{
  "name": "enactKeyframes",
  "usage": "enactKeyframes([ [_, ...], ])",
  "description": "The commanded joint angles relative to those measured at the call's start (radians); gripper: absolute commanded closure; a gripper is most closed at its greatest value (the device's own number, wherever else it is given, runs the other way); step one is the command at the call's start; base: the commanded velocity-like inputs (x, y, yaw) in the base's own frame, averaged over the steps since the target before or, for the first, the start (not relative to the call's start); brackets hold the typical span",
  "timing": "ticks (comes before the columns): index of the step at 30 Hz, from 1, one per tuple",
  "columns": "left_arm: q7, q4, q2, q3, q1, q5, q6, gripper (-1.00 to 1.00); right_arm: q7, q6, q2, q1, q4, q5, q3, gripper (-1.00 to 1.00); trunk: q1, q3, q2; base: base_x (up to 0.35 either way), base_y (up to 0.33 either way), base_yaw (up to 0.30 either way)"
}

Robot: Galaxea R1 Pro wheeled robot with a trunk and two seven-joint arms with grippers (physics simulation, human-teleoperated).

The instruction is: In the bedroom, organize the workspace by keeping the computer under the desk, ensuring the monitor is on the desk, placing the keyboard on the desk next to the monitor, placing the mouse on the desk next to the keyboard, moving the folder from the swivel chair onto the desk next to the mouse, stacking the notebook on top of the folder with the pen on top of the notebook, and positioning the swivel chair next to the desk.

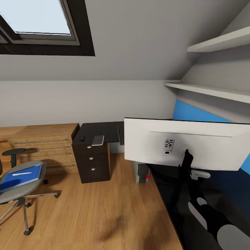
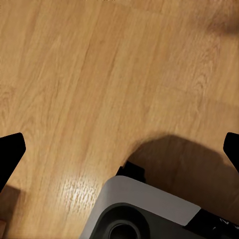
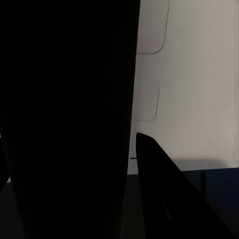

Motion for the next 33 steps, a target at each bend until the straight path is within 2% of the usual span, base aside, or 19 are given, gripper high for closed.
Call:
enactKeyframes([
  [1, 0.006, -0.001, 0.000, -0.008, 0.000, 0.006, -0.002, -1.00, -0.008, -0.005, -0.001, -0.002, -0.002, 0.001, 0.007, 1.00, 0.000, -0.001, -0.001, -0.018, 0.000, 0.000],
  [6, 0.006, -0.001, 0.000, -0.008, 0.001, 0.005, -0.001, -1.00, -0.009, -0.005, -0.001, -0.002, -0.003, 0.002, 0.007, 1.00, 0.000, -0.001, -0.001, -0.174, 0.000, 0.000],
  [20, 0.006, -0.001, 0.000, -0.008, 0.000, 0.005, -0.001, -1.00, -0.008, -0.004, -0.001, -0.002, -0.004, 0.001, 0.007, 1.00, 0.000, -0.001, -0.001, -0.315, -0.066, 0.000],
  [27, 0.004, -0.001, 0.001, -0.009, 0.000, 0.005, -0.002, -1.00, -0.008, -0.004, 0.000, -0.002, -0.005, 0.001, 0.008, 1.00, 0.000, -0.001, -0.001, -0.056, -0.261, 0.000],
  [33, 0.006, -0.001, 0.003, -0.009, 0.000, 0.005, -0.002, -1.00, -0.006, -0.004, 0.000, -0.002, -0.005, 0.001, 0.008, 1.00, 0.000, -0.001, -0.001, -0.003, -0.074, 0.000],
])
